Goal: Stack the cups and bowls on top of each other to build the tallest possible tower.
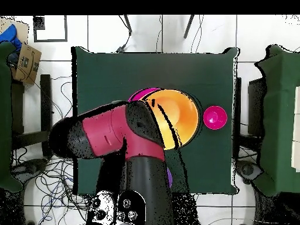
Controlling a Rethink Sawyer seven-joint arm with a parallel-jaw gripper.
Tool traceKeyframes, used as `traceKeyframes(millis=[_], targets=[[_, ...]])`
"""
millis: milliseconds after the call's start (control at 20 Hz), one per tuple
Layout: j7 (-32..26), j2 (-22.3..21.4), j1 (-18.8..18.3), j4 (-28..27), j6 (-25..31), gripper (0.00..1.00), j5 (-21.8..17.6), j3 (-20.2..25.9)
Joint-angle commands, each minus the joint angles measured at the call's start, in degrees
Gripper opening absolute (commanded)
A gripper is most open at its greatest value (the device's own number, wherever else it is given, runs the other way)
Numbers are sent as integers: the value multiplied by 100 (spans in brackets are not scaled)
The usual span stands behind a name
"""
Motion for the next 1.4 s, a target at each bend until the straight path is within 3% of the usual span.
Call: traceKeyframes(millis=[50,450,750,1100,1400], targets=[[975,625,104,-210,-316,0,-373,-158],[1410,745,545,-3,-503,0,-402,-617],[1403,725,727,286,-796,0,-306,-946],[1185,929,953,18,-462,0,0,-1070],[1489,1124,1247,-145,-524,0,40,-1331]])
